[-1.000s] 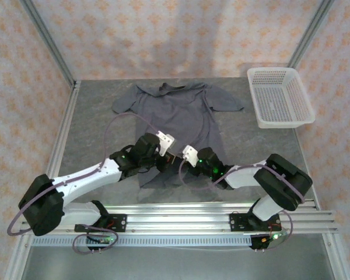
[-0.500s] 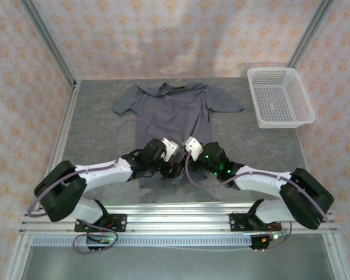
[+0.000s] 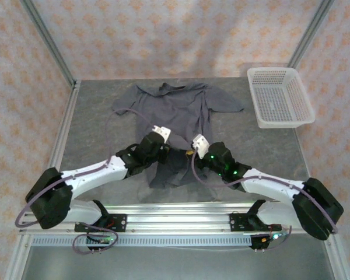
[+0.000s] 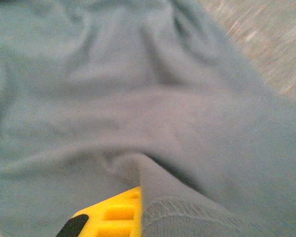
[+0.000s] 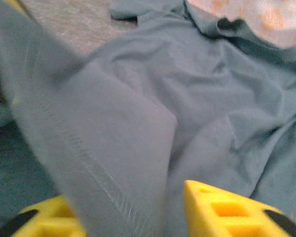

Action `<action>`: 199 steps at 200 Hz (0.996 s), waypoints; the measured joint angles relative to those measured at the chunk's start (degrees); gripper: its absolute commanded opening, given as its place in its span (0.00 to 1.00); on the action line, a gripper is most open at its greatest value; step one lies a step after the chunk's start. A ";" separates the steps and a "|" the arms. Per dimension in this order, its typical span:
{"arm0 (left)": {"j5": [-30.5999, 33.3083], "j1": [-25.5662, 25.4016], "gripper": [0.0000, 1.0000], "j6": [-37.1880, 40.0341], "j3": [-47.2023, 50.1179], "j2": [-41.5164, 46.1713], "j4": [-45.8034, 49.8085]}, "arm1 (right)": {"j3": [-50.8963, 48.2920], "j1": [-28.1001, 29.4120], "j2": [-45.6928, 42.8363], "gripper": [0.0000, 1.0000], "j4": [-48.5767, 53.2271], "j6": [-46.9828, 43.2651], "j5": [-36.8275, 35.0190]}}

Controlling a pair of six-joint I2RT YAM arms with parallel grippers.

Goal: Fold the inside-out t-shirt

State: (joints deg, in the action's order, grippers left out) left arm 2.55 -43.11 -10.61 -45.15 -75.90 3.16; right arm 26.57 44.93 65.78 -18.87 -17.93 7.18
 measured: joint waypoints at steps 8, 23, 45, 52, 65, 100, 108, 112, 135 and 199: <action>-0.74 -0.02 0.00 0.22 -1.73 0.46 0.50 | 0.02 1.31 -1.88 0.46 1.90 1.38 -1.11; -1.38 0.00 0.00 0.50 -3.19 0.66 0.87 | -0.26 7.08 -5.31 0.46 2.38 3.89 -5.40; -2.51 0.00 0.00 0.61 -3.32 0.11 3.37 | -1.57 18.60 -6.45 0.27 -2.47 7.69 -12.00; -2.84 0.00 0.00 0.59 -3.32 -0.28 4.04 | -1.62 21.31 -4.55 0.17 -4.42 8.41 -13.88; -3.48 0.00 0.00 0.59 -3.32 -0.68 5.16 | -1.49 24.28 2.36 0.01 -9.92 9.33 -16.63; -3.85 0.00 0.00 0.72 -3.82 -0.59 7.93 | -1.27 23.85 24.74 0.00 -22.58 6.58 -25.62; -4.11 0.00 0.00 0.96 -4.02 -0.33 8.63 | -0.92 22.25 28.13 0.00 -24.06 5.07 -27.15; -4.48 0.00 0.00 1.11 -4.13 -0.20 9.09 | -0.68 21.20 29.44 0.00 -24.72 4.33 -27.63; -9.16 0.26 0.00 2.14 -5.97 1.20 12.33 | 2.47 13.94 33.05 0.00 -26.95 -1.46 -30.99; -19.10 1.16 0.00 1.51 -21.33 0.39 22.32 | 9.25 0.63 32.54 0.00 -34.86 -6.80 -34.42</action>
State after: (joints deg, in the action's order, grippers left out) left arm -16.56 -41.95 -9.10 -66.48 -75.50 25.47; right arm 35.81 45.56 98.32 -53.74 -24.73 -27.24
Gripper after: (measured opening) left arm 0.048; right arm 0.042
